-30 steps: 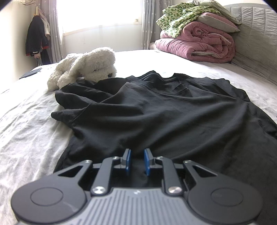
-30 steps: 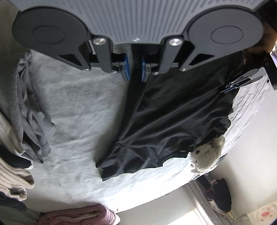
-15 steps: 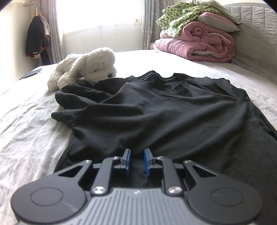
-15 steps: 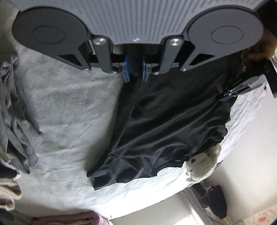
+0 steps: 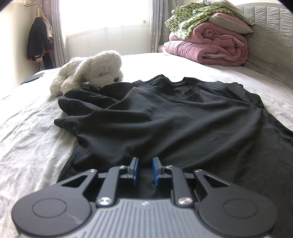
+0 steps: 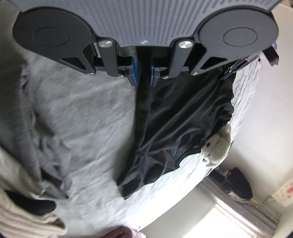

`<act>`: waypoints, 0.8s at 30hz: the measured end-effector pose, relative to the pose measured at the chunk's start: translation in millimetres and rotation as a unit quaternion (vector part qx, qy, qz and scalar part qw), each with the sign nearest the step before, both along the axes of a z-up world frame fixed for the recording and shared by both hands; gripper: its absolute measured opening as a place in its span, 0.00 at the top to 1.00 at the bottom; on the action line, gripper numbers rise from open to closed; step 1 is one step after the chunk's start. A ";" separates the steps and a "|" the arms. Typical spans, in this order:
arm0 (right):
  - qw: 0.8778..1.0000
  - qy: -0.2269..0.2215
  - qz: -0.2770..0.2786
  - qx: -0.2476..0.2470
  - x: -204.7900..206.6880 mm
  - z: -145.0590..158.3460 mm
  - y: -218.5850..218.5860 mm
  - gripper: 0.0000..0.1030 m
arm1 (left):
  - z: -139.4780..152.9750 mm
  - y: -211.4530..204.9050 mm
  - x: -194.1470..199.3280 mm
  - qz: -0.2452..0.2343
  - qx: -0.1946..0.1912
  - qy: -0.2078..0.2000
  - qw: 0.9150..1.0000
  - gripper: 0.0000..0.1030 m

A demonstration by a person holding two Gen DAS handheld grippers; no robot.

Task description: Fold clothes

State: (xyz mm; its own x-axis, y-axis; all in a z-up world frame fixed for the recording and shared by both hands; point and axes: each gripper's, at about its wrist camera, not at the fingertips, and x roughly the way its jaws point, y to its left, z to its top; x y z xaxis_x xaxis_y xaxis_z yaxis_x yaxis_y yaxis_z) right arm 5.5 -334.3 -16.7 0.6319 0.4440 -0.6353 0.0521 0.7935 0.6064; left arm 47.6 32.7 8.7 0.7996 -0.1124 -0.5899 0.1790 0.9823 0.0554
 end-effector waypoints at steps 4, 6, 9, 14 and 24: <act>1.000 0.002 -0.018 -0.022 -0.1 -1.0 -7.2 0.79 | 0.0 -0.4 -0.1 0.000 0.001 0.000 1.000 0.83; 0.999 0.001 -0.015 -0.036 -0.6 -0.6 -6.7 0.79 | 0.0 -0.5 -0.2 0.000 0.001 0.000 1.000 0.83; 0.998 -0.004 -0.009 -0.055 -1.2 2.0 -3.3 0.79 | 0.0 -0.4 -0.2 0.000 0.001 0.000 1.000 0.83; 0.997 -0.010 0.017 -0.079 -1.9 3.0 7.0 0.79 | -0.1 -0.5 -0.1 0.000 0.001 0.000 1.000 0.83; 0.989 -0.026 0.078 -0.121 -3.0 3.4 35.0 0.79 | -0.1 -0.8 -0.5 0.000 0.003 -0.002 1.000 0.83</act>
State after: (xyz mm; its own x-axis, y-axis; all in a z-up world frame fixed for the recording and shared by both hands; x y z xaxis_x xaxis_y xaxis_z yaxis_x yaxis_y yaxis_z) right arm 2.6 -299.3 -13.3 0.6028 0.3780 -0.7026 -0.1087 0.9113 0.3970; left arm 47.0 31.9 8.6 0.8016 -0.1084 -0.5880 0.1787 0.9819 0.0626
